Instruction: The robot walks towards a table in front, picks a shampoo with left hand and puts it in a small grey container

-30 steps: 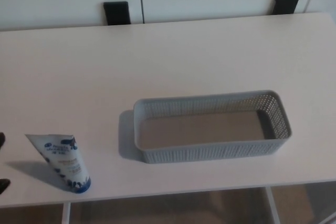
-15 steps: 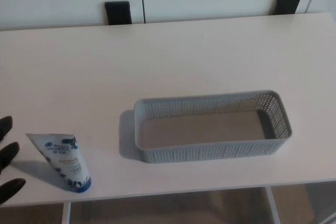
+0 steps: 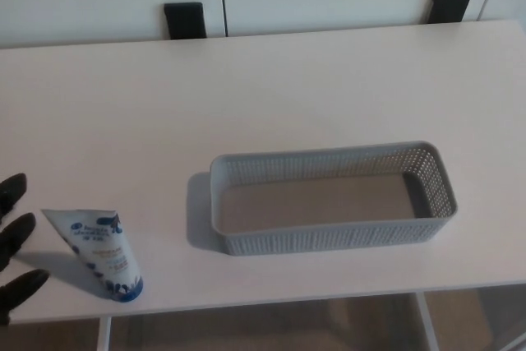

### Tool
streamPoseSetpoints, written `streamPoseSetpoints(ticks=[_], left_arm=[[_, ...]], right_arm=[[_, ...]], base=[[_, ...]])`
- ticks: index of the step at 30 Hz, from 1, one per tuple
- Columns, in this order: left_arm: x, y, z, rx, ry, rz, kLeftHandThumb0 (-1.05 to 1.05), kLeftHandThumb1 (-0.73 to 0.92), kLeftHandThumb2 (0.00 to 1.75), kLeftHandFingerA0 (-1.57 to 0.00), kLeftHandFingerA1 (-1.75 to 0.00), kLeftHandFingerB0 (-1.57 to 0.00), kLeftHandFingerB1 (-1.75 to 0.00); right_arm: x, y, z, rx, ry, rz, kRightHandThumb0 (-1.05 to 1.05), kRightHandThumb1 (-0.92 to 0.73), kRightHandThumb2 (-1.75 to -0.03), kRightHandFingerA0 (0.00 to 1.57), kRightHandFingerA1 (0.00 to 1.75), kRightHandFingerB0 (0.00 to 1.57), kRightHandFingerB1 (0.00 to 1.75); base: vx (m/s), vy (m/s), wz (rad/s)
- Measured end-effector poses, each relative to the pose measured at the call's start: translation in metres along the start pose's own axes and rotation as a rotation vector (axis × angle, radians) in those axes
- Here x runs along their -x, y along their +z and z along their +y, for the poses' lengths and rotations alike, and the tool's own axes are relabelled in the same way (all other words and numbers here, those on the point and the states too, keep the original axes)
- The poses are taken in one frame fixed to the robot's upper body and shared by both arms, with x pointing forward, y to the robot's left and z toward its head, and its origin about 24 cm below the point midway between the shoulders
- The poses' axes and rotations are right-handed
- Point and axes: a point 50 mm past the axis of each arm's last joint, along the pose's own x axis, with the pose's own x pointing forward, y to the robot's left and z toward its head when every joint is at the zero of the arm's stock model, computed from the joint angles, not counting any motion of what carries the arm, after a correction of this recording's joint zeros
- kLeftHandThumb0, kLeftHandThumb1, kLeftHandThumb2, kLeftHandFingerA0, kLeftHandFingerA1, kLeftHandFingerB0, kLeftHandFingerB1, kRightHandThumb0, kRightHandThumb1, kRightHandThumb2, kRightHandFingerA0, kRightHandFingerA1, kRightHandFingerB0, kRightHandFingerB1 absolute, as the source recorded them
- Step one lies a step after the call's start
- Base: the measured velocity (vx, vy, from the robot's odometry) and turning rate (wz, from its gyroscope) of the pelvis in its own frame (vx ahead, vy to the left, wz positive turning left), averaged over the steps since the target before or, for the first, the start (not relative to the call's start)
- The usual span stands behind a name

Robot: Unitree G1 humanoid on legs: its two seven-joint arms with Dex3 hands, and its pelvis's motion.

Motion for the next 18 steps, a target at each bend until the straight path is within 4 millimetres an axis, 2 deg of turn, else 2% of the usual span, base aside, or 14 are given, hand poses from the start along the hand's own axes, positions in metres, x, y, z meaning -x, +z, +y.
streamPoseSetpoints(ticks=[8, 18], left_arm=[[-0.006, 0.002, -0.020, -0.058, -0.063, -0.017, -0.56, 0.37, 0.70, 0.00, -0.08, 0.00, 0.00], [-0.001, 0.000, -0.033, -0.089, -0.112, -0.010, -0.57, 0.38, 0.71, 0.00, -0.08, 0.00, 0.00]], right_arm=[[0.000, 0.000, 0.000, 0.000, 0.000, 0.001, -0.41, -0.72, -0.61, 0.62, 0.44, 0.53, 0.39], [0.000, 0.000, -0.001, 0.004, 0.001, 0.001, -0.40, -0.71, -0.61, 0.62, 0.44, 0.52, 0.39]], base=[[0.00, 0.000, 0.00], [0.00, 0.000, 0.00]])
